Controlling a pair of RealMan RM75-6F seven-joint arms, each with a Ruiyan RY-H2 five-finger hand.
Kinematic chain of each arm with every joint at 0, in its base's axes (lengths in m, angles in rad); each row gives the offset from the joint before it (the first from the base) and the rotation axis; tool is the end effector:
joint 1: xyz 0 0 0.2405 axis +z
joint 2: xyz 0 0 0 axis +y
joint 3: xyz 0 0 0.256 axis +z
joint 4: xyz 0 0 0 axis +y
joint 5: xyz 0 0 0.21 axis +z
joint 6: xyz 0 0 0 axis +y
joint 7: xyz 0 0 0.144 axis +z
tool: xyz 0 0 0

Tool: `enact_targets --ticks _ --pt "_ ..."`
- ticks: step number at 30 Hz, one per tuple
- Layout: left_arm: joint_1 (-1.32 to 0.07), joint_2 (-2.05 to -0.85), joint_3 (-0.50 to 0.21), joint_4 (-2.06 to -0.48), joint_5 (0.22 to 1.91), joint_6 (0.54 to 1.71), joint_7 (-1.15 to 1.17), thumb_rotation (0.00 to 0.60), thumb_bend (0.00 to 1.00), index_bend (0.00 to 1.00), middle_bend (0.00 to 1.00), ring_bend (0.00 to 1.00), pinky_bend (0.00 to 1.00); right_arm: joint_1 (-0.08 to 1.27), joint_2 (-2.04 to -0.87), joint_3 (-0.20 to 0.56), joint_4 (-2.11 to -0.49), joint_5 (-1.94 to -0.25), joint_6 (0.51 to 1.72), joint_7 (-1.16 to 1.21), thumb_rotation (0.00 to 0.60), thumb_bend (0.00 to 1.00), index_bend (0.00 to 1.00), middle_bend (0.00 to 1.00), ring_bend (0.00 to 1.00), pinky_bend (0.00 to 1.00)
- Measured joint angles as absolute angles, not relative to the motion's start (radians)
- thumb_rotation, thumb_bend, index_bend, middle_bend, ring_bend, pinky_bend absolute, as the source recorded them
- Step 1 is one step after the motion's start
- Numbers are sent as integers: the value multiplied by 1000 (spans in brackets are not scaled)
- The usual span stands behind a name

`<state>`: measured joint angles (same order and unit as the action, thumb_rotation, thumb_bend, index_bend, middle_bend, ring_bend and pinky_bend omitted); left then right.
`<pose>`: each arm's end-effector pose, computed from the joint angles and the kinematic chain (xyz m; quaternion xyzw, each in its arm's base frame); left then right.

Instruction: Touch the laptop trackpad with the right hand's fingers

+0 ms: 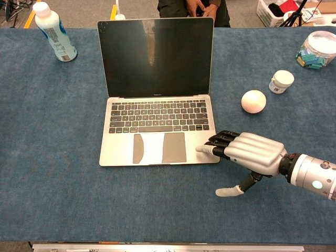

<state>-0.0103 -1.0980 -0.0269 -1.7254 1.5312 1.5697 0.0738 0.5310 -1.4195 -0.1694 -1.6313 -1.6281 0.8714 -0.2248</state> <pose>-0.2957 0.1525 0.1628 -0.5742 -0.3908 -0.3956 0.6009 -0.2092 -0.1896 -0.0370 0.8757 -0.3390 0.2583 0.2271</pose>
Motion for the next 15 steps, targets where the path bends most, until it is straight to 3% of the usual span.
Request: enact_targets --ticks 15 --pt "-12 -1096 -30 -1722 1528 1569 68 600 246 186 140 89 82 494 -1320 -134 -1690 -1650 1039 -186 253 207 11 122 13 15"
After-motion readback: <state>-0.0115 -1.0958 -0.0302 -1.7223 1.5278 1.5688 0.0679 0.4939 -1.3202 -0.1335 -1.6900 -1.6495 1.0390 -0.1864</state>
